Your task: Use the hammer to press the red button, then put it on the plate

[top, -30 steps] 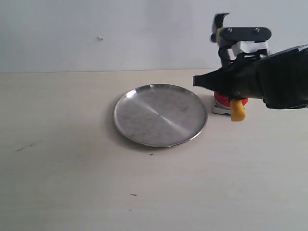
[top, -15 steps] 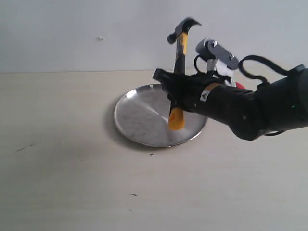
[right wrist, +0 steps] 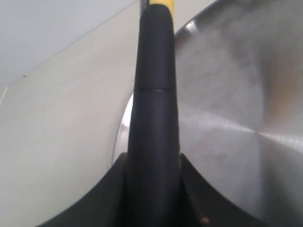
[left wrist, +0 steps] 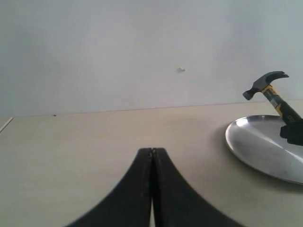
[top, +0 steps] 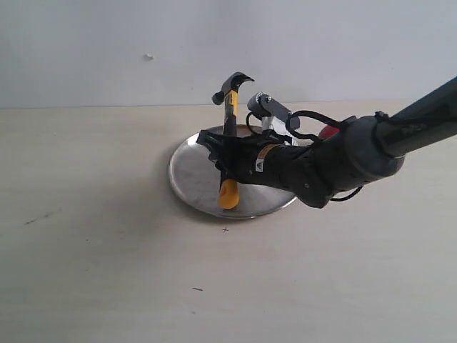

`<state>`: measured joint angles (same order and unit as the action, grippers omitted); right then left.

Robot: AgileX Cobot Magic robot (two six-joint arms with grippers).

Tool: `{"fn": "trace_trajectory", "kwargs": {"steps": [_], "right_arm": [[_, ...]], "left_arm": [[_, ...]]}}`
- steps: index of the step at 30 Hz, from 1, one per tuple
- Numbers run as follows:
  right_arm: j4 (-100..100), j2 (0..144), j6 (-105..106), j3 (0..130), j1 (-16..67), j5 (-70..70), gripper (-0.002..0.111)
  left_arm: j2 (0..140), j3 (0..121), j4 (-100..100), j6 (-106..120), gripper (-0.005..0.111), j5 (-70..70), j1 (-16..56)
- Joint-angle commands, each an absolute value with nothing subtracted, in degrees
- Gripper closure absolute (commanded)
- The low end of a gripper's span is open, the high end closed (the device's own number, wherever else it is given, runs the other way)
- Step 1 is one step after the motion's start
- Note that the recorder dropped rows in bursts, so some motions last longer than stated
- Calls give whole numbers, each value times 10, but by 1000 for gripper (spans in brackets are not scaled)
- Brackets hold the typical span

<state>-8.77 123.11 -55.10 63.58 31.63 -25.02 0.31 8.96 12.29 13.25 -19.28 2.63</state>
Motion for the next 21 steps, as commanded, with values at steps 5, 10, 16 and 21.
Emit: {"fn": "trace_trajectory", "kwargs": {"steps": [5, 10, 16, 21], "right_arm": [[-111, 1278, -571, 693, 312, -276, 108], [-117, 1296, -575, 709, 312, -253, 108], [-103, 1300, -571, 712, 312, -247, 108], [-93, 1300, -578, 712, 312, -227, 108]], "left_arm": [[0, 87, 122, 134, 107, -188, 26], [0, 87, 122, 134, 107, -188, 26], [0, 87, 122, 134, 107, -188, 26], [0, 87, 122, 134, 107, -188, 26]]}}
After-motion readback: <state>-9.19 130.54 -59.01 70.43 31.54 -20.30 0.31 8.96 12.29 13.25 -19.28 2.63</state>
